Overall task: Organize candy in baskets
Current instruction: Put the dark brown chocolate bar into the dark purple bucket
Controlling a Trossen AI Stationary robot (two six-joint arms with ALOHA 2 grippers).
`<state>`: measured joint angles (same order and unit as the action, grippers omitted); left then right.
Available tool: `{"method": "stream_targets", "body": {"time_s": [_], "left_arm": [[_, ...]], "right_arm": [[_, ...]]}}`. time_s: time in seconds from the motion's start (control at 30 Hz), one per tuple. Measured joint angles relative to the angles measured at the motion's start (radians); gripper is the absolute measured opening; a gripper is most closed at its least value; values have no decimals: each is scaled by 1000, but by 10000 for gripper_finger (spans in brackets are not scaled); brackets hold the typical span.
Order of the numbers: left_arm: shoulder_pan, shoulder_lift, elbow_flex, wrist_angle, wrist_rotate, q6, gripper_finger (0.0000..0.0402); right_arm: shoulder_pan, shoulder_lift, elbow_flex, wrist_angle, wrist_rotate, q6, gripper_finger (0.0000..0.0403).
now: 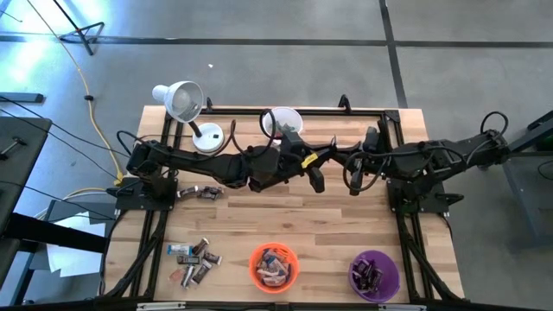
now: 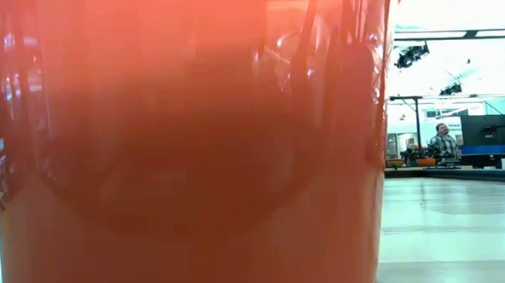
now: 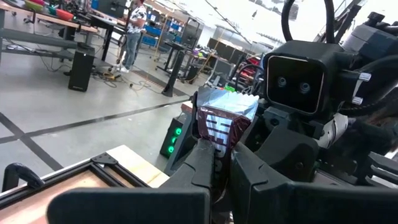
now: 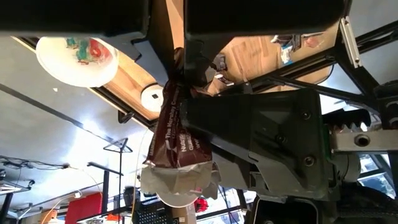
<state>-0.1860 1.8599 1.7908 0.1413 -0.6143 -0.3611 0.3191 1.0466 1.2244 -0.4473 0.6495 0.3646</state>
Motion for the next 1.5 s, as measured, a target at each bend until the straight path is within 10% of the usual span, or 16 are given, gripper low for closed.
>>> {"method": "stream_targets", "body": {"time_s": [0.53,1.13,1.5], "left_arm": [[-5,0,0,-1,7,-4,21],[-10,3,1,1,73,-38,10],[-12,3,2,25,85,-21,9]], "right_arm": [[0,1,0,0,-26,-33,8],[-18,3,0,22,-51,-108,181],[-63,3,-1,69,-195,-101,128]]}}
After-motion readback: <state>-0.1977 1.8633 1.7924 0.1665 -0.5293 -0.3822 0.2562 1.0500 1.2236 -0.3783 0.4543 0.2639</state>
